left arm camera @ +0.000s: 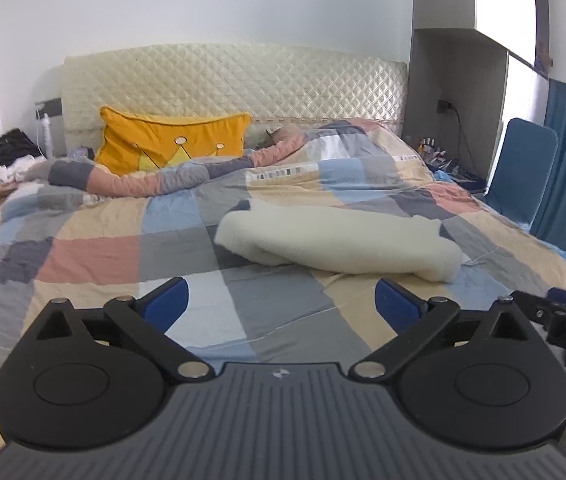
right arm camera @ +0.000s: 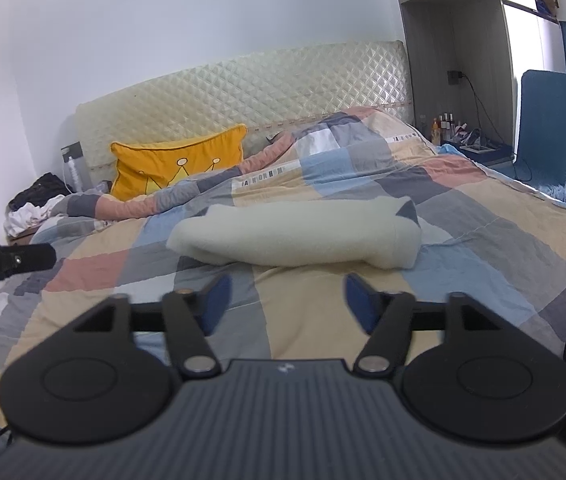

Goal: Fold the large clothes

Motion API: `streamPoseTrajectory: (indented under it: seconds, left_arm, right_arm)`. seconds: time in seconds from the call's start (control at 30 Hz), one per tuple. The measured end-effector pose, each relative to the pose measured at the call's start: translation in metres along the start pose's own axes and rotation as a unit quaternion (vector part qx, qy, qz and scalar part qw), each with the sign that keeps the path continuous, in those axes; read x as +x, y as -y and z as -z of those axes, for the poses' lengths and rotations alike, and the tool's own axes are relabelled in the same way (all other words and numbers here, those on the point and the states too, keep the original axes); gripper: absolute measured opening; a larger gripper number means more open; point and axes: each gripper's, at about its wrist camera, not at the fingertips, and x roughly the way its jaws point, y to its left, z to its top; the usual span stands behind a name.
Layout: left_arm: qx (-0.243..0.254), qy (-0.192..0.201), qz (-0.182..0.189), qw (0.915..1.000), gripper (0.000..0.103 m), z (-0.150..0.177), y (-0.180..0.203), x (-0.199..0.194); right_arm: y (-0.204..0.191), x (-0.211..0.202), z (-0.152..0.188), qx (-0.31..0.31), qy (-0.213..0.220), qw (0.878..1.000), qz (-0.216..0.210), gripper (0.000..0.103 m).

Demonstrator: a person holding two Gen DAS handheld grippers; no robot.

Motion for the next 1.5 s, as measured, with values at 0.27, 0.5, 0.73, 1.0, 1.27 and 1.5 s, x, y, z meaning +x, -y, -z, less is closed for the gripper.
streamPoseTrajectory:
  seconds: [0.27,0.5,0.73,1.0,1.27,1.5]
  left_arm:
    - [-0.005,-0.001,-0.008,1.0000,0.102,-0.002,0.000,-0.005]
    - [0.008,-0.001,-0.007,0.9999,0.103,-0.001,0.009,-0.007]
    - [0.007,-0.003,-0.008,0.9999,0.103,-0.002,0.010,-0.007]
    - [-0.002,-0.002,-0.013,0.9999,0.103,-0.002,0.007,-0.007]
    - [-0.002,-0.004,-0.011,0.9999,0.103,-0.002,0.008,-0.007]
    - [-0.007,0.000,-0.008,0.9999,0.103,-0.001,0.007,-0.007]
  right_arm:
    - [0.006,-0.002,-0.006,0.000,0.008,1.000,0.011,0.103]
    - [0.007,0.000,-0.005,0.002,0.003,1.000,0.015,0.103]
    - [0.007,-0.004,-0.005,-0.002,0.008,1.000,0.018,0.103]
    - [0.008,-0.008,-0.004,0.005,0.017,1.000,0.021,0.103]
    - [0.003,-0.008,-0.002,0.002,0.016,1.000,0.020,0.103]
    - [0.004,-0.007,-0.003,0.002,0.016,1.000,0.017,0.103]
